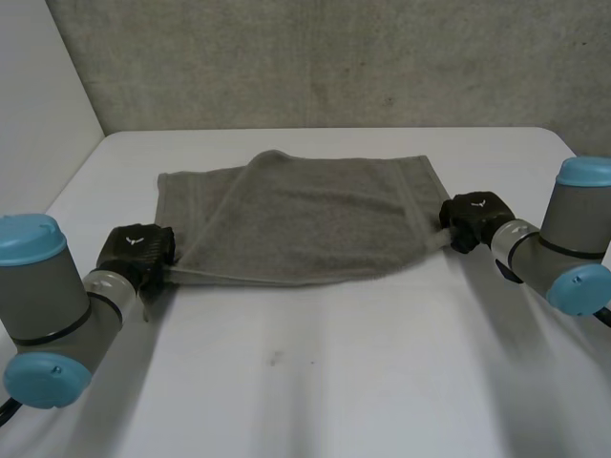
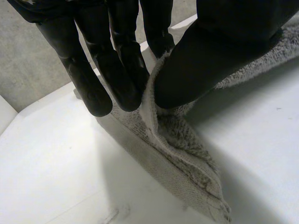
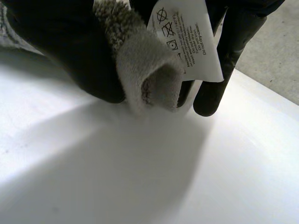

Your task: Fold the towel.

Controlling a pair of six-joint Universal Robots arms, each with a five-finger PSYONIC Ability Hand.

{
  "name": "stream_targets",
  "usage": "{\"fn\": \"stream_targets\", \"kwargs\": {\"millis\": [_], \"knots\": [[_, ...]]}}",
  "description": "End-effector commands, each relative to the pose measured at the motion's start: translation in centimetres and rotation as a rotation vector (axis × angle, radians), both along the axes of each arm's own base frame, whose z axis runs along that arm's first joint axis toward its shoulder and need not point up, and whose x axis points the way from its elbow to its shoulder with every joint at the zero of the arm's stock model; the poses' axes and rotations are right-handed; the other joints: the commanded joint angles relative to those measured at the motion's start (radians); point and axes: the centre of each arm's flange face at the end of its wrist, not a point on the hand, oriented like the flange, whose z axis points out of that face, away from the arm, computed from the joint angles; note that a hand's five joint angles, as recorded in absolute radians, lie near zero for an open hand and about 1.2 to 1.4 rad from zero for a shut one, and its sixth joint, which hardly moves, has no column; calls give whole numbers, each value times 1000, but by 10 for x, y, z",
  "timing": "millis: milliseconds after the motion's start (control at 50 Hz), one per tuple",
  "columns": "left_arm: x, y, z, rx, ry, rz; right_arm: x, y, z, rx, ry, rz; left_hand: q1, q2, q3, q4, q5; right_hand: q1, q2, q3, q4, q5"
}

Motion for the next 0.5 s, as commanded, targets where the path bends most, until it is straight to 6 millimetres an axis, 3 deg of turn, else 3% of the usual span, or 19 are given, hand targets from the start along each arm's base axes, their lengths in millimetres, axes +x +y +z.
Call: {"fn": "stream_targets", "kwargs": {"millis": [20, 160, 300, 340, 380, 500], "knots": [[0, 1, 0, 3, -2, 1, -1, 0, 23, -28, -42, -20, 206, 177, 179, 177, 185, 61, 233, 259, 233, 274], [0, 6, -2, 16, -6, -2, -3, 15, 45, -42, -22, -6, 206, 177, 179, 177, 185, 61, 233, 259, 233, 274], [2, 13, -11, 45, -16, -5, -12, 38, 42, 31, 100, 21, 163, 134, 135, 134, 141, 61, 233, 259, 233, 274], [2, 13, -12, 47, -20, -5, -15, 42, 41, 38, 128, 26, -194, -223, -221, -223, -215, 61, 233, 259, 233, 274], [3, 13, -12, 45, -21, -4, -25, 44, 41, 47, 150, 15, -300, -329, -328, -329, -322, 61, 233, 259, 233, 274], [3, 12, -13, 46, -22, -1, -39, 42, 38, 69, 146, -18, -319, -348, -346, -348, -340, 61, 233, 259, 233, 274]]}}
